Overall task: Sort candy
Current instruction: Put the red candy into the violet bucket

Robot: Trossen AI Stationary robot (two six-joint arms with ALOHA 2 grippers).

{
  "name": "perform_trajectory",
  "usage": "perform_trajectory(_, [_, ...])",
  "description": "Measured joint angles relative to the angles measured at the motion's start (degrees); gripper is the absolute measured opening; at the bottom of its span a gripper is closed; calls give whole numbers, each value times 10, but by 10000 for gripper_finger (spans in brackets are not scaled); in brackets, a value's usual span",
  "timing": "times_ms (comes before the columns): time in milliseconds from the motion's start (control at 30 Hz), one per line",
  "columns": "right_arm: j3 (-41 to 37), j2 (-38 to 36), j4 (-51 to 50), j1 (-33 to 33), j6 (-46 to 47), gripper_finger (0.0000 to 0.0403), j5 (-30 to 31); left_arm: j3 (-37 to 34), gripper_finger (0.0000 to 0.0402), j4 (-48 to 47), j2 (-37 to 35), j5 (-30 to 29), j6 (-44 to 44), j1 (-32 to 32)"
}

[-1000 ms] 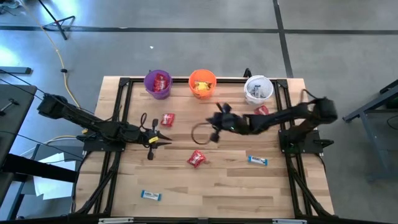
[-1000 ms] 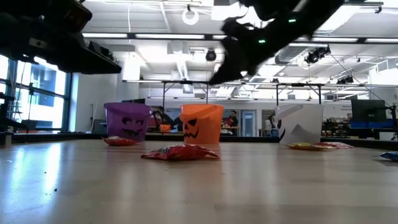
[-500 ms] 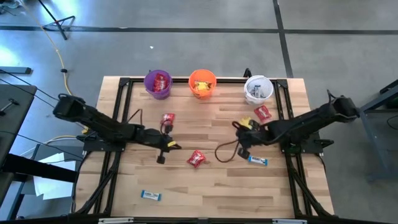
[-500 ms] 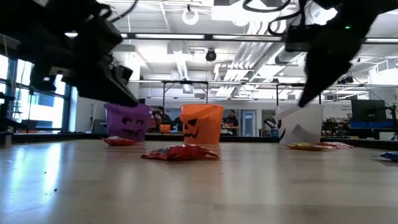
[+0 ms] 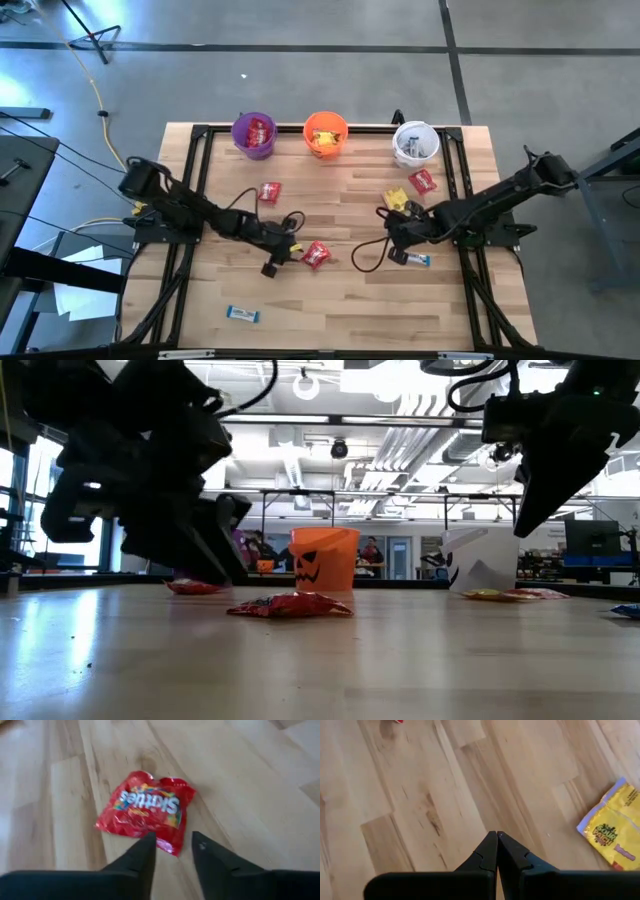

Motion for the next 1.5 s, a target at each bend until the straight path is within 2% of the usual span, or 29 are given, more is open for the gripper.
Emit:
perform_trajectory(200, [0,0,3,-6,-15,0,4,36,191,0,52,1,-12,9])
perform_trajectory(367, [0,0,8,-6,-25,0,17,52,204,-19,72,3,-16,24])
perform_trajectory(467, [0,0,10,-6,-35,0,20,60,191,-20,83,11,-18,28])
perform_trajectory(567, [0,0,14,-6,-39,0,23,61,157,-23,83,16,-13,29])
perform_trajectory(767, [0,0,14,-6,-40,0,24,61,39,-24,82,14,3,29])
perform_trajectory(833, [0,0,14,-6,-40,0,26,61,11,-23,82,10,7,30])
perform_trajectory(1033, [0,0,14,-6,-40,0,30,61,2,-24,79,3,14,30])
perform_trajectory(1167, [0,0,14,-6,-40,0,30,59,1,-42,50,-35,14,34])
perform_trajectory(1300, [0,0,15,-6,-40,0,32,60,1,-94,-18,-87,-6,53])
perform_trajectory(1500, [0,0,20,-6,-50,0,46,60,0,-222,-169,-176,-87,133])
